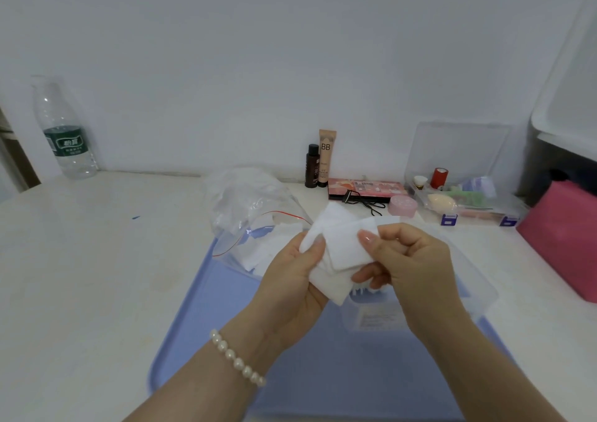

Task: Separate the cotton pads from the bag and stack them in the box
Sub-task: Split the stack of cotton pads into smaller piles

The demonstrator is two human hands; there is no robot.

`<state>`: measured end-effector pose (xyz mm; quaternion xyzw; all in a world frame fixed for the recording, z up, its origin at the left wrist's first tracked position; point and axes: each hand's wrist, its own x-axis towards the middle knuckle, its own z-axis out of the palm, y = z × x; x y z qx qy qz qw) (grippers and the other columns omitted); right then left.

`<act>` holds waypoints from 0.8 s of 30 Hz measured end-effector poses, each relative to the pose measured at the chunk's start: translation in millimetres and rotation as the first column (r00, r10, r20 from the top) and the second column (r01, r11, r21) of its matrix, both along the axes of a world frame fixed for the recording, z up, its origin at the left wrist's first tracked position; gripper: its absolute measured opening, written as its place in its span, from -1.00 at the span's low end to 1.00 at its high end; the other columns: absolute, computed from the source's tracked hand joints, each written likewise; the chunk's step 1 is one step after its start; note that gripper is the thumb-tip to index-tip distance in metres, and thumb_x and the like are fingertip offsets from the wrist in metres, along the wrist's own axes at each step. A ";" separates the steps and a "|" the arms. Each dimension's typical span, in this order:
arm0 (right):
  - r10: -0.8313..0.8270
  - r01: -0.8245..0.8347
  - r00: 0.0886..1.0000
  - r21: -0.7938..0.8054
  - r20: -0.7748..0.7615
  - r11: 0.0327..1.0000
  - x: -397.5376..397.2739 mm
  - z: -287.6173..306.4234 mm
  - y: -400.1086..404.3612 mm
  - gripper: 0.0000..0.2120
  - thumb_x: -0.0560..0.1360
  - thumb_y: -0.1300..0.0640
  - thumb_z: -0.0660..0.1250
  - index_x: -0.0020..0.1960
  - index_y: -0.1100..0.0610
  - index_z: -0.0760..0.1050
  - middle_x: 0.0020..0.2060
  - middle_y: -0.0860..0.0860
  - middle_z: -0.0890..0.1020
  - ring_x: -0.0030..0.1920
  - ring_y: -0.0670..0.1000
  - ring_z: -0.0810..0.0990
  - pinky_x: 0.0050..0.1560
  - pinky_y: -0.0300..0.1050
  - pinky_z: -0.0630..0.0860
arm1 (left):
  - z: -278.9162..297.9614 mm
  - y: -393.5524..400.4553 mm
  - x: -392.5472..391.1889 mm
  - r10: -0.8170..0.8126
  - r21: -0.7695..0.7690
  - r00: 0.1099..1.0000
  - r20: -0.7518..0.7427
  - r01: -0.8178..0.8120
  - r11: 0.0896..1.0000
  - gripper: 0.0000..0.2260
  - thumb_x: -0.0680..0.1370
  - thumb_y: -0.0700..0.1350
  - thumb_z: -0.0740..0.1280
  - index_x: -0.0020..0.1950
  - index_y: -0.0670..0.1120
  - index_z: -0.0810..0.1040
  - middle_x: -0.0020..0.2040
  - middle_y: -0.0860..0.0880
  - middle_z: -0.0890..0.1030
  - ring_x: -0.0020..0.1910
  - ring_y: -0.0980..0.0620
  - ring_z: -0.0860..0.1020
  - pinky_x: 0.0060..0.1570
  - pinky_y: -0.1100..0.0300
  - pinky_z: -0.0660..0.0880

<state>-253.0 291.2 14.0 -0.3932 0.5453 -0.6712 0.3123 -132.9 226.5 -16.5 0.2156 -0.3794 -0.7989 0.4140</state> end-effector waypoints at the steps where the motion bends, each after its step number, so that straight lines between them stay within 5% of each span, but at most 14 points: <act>1: -0.002 0.001 1.000 -0.004 -0.029 1.000 0.9 0.1 0.2 -0.93 0.43 0.27 0.38 -0.23 0.21 0.55 -0.51 0.10 0.62 -0.58 0.01 0.55 -0.59 -0.24 0.43 | 0.1 0.8 -0.2 -0.004 -0.002 1.000 -0.005 0.004 1.000 -0.60 0.54 -0.09 0.20 0.33 -0.24 0.39 0.26 -0.29 0.51 0.13 -0.17 0.53 0.10 0.01 0.52; 14: -0.070 0.067 0.989 -0.024 -0.131 0.997 3.3 -4.4 0.0 -0.91 0.41 0.28 0.41 -0.25 0.24 0.54 -0.49 0.15 0.60 -0.59 -0.02 0.51 -0.61 -0.31 0.41 | 4.0 8.1 -1.4 -0.098 -0.003 0.990 -0.104 0.099 0.995 -0.56 0.49 0.03 0.17 0.22 -0.24 0.50 0.15 -0.26 0.60 0.06 -0.12 0.59 0.07 0.04 0.55; 19: -0.152 0.150 0.955 -0.026 -0.254 0.988 3.7 -6.4 -2.3 -0.84 0.36 0.24 0.47 -0.25 0.11 0.49 -0.41 0.07 0.49 -0.55 -0.15 0.41 -0.56 -0.40 0.37 | 2.4 6.8 -2.4 -0.075 -0.011 0.995 -0.070 0.074 0.997 -0.62 0.46 -0.21 0.27 0.27 -0.26 0.44 0.16 -0.25 0.60 0.05 -0.12 0.62 -0.04 0.08 0.61; 24: -0.167 0.174 0.950 0.001 -0.264 0.985 -2.4 -8.6 -4.3 -0.84 0.30 0.10 0.51 -0.27 0.05 0.52 -0.42 -0.02 0.46 -0.49 -0.20 0.37 -0.44 -0.42 0.36 | 7.5 5.5 0.9 -0.110 0.015 0.986 -0.122 0.112 0.994 -0.59 0.45 -0.22 0.26 0.31 -0.24 0.43 0.18 -0.23 0.59 0.05 -0.09 0.63 -0.11 0.18 0.59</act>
